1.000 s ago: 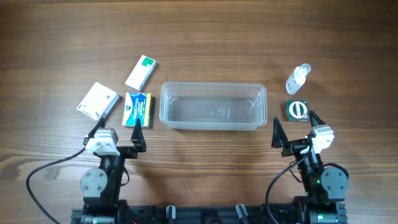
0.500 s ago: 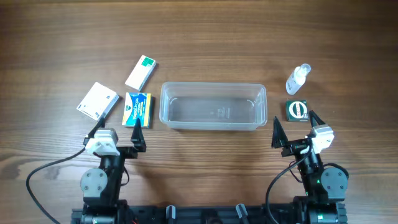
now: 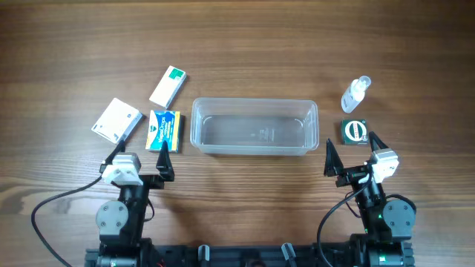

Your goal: Pack container

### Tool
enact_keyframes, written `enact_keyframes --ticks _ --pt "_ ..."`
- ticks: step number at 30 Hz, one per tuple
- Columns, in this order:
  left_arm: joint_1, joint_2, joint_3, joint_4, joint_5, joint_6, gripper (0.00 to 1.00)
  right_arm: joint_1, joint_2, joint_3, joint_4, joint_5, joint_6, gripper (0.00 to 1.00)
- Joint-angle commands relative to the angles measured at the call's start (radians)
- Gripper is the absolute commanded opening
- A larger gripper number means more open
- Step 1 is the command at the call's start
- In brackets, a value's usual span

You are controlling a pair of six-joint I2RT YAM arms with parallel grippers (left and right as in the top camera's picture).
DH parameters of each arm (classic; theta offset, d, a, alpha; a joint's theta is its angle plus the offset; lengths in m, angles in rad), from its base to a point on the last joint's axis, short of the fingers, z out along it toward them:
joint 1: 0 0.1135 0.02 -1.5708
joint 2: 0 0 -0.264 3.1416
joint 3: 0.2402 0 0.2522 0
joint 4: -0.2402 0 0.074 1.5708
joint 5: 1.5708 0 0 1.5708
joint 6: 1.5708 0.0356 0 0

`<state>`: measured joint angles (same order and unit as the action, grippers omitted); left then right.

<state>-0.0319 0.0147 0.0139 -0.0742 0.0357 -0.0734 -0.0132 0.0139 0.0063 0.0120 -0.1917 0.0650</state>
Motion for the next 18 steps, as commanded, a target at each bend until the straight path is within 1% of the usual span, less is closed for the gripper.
enact_keyframes --ticks 1,3,4,7,13,18 --pt "-0.005 -0.008 -0.008 0.002 0.016 -0.010 1.00 0.003 0.000 -0.001 0.005 -0.016 -0.011 1.00" --pt "-0.005 -0.008 -0.008 0.002 0.016 -0.010 1.00 0.003 0.000 -0.001 0.005 -0.024 -0.004 1.00" --pt "-0.005 -0.008 -0.008 0.002 0.016 -0.010 1.00 0.003 0.000 -0.001 0.005 -0.028 0.027 1.00" --pt "-0.005 -0.008 -0.008 0.002 0.016 -0.010 1.00 0.003 0.000 -0.001 0.009 -0.032 0.200 1.00" --pt "-0.005 -0.008 -0.008 0.002 0.016 -0.010 1.00 0.003 0.000 0.038 0.006 -0.125 0.212 1.00" --pt "-0.005 -0.008 -0.008 0.002 0.016 -0.010 1.00 0.003 0.003 0.199 -0.037 -0.108 0.227 1.00"
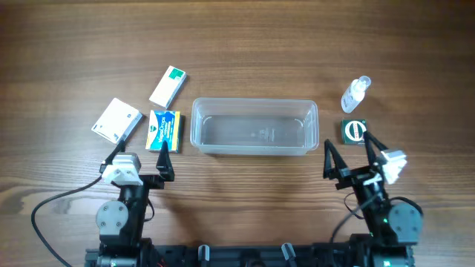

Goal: Pack container
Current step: 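Move the right gripper over the white bottle and grasp it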

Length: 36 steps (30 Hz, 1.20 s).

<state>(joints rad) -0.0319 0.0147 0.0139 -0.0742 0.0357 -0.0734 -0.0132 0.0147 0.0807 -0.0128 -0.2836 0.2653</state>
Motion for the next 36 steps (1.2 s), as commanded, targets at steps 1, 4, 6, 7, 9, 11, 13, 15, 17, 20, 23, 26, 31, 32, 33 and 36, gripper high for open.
enact_keyframes --ticks 1,4,6,7,9,11,13,15,17,20,23,26,31,32,33,36 --pt "-0.005 -0.008 -0.008 0.002 0.016 -0.010 1.00 0.003 0.017 0.193 -0.065 0.021 0.025 1.00" --pt "-0.005 -0.008 -0.008 0.002 0.016 -0.010 1.00 0.003 0.066 0.299 -0.166 0.074 0.022 1.00" --pt "-0.005 -0.008 -0.008 0.002 0.016 -0.010 1.00 0.003 0.148 0.399 -0.246 0.106 0.019 1.00" --pt "-0.005 -0.008 -0.008 0.002 0.016 -0.010 1.00 0.003 0.177 0.426 -0.266 0.108 0.015 1.00" --pt "-0.005 -0.008 -0.008 0.002 0.016 -0.010 1.00 0.003 0.268 0.506 -0.324 0.108 -0.011 1.00" --pt "-0.005 -0.008 -0.008 0.002 0.016 -0.010 1.00 0.003 0.412 0.636 -0.438 0.150 -0.040 1.00" --pt "-0.005 -0.008 -0.008 0.002 0.016 -0.010 1.00 0.003 0.540 0.754 -0.541 0.216 -0.040 1.00" --pt "-0.005 -0.008 -0.008 0.002 0.016 -0.010 1.00 0.003 0.685 0.882 -0.640 0.277 -0.044 1.00" --pt "-0.005 -0.008 -0.008 0.002 0.016 -0.010 1.00 0.000 0.838 1.004 -0.723 0.318 -0.097 1.00" --pt "-0.005 -0.008 -0.008 0.001 0.016 -0.010 1.00 -0.010 1.045 1.153 -0.802 0.366 -0.179 1.00" --pt "-0.005 -0.008 -0.008 0.002 0.016 -0.010 1.00 -0.033 1.253 1.277 -0.845 0.374 -0.286 1.00" --pt "-0.005 -0.008 -0.008 0.002 0.016 -0.010 1.00 -0.033 1.369 1.294 -0.800 0.390 -0.343 1.00" --pt "-0.005 -0.008 -0.008 0.002 0.016 -0.010 1.00 -0.037 1.495 1.294 -0.750 0.394 -0.414 1.00" --pt "-0.005 -0.008 -0.008 0.002 0.016 -0.010 1.00 -0.038 1.510 1.294 -0.747 0.389 -0.406 1.00" --pt "-0.005 -0.008 -0.008 0.002 0.016 -0.010 1.00 -0.038 1.527 1.294 -0.752 0.389 -0.385 1.00" --pt "-0.005 -0.008 -0.008 0.002 0.016 -0.010 1.00 -0.040 1.563 1.285 -0.747 0.388 -0.394 1.00"
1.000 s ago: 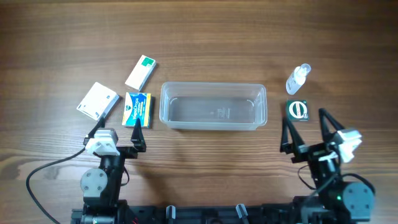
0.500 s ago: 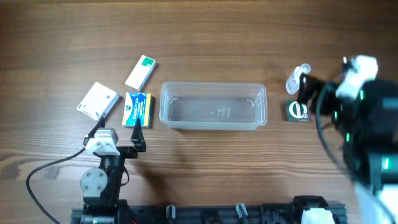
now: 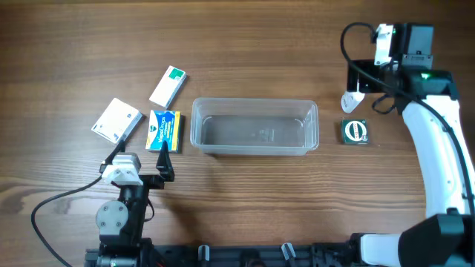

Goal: Pack container
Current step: 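Move the right gripper over the white bottle and grasp it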

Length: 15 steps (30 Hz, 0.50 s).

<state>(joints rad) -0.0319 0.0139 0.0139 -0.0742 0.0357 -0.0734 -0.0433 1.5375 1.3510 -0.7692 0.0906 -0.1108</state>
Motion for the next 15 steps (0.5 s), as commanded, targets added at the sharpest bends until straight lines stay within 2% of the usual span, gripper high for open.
enact_keyframes --ticks 1,4,11,14,15 --pt "-0.005 -0.007 -0.008 0.002 0.016 -0.010 1.00 -0.017 0.066 0.014 0.013 0.014 -0.006 1.00" --pt "-0.005 -0.007 -0.008 0.002 0.016 -0.010 1.00 -0.037 0.119 0.014 0.013 -0.021 0.062 1.00" --pt "-0.005 -0.007 -0.008 0.002 0.016 -0.010 1.00 -0.061 0.270 0.014 0.063 -0.151 0.039 0.99" --pt "-0.005 -0.007 -0.008 0.002 0.016 -0.010 1.00 -0.061 0.311 0.014 0.078 -0.175 0.004 0.95" --pt "-0.005 -0.007 -0.008 0.002 0.016 -0.010 1.00 -0.061 0.318 0.014 0.081 -0.174 0.001 0.87"
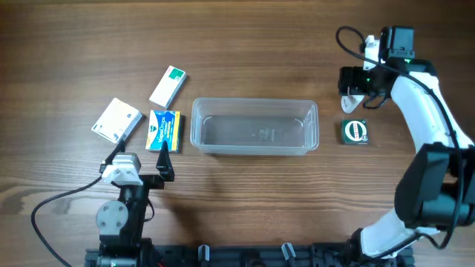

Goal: Pack container
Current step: 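Move the right gripper over the white bottle and grasp it, then lift the white bottle and carry it over the clear container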

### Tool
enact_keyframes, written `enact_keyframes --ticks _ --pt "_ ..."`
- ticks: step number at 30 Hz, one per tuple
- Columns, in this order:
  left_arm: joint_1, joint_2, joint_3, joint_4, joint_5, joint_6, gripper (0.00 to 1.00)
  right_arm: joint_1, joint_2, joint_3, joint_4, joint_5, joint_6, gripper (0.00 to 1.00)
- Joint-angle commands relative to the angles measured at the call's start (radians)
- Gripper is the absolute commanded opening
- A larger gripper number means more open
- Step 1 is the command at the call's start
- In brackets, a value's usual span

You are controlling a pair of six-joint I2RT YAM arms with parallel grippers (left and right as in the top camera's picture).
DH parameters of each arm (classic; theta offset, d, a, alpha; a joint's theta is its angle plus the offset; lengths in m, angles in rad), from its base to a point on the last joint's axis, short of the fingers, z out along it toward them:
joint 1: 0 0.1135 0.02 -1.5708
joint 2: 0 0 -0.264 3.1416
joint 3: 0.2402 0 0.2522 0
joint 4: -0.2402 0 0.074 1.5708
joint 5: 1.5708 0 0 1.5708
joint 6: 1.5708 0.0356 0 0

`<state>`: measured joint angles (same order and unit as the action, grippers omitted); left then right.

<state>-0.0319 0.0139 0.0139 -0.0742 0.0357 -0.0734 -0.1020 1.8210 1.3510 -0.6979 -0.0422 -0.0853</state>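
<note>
The clear plastic container [254, 127] lies empty at the table's middle. To its left are a blue and yellow box [164, 129], a white box [116, 120] and a white box with a green end [168, 86]. To its right lies a small dark green packet [355, 131]. My right gripper [354, 90] is stretched out just beyond that packet, down over the spot of the small clear bottle, which is almost wholly hidden under it. My left gripper [139, 154] stands open near the front edge, just short of the blue and yellow box.
Bare wooden table lies beyond the container and between it and the front edge. The right arm [430, 126] arches over the table's right side. A black cable [52, 202] trails from the left arm's base.
My right gripper has come down and a little nearer over the small bottle, which showed beside it before and is now covered. The left arm and the other objects have not moved.
Both arms stood folded at the front edge with open grippers, the bottle and green packet lying right of the container. The right arm then lifted slightly, later was stretched out above the bottle, and now sits down over it.
</note>
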Motion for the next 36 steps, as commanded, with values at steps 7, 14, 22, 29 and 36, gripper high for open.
enact_keyframes --ticks 7,14,22,29,36 --pt "-0.005 -0.007 -0.008 0.002 0.016 -0.010 1.00 -0.002 0.036 0.014 0.022 -0.033 -0.029 0.59" --pt "-0.005 -0.007 -0.008 0.002 0.016 -0.010 1.00 -0.002 0.036 0.014 -0.006 -0.010 -0.046 0.41" --pt "-0.005 -0.007 -0.008 0.002 0.016 -0.010 1.00 -0.002 0.036 0.014 -0.040 0.050 -0.046 0.33" --pt "-0.005 -0.007 -0.008 0.002 0.016 -0.010 1.00 -0.002 0.023 0.029 -0.020 0.049 -0.042 0.14" --pt "-0.005 -0.007 -0.008 0.002 0.016 -0.010 1.00 0.016 -0.108 0.038 -0.026 0.042 0.018 0.12"
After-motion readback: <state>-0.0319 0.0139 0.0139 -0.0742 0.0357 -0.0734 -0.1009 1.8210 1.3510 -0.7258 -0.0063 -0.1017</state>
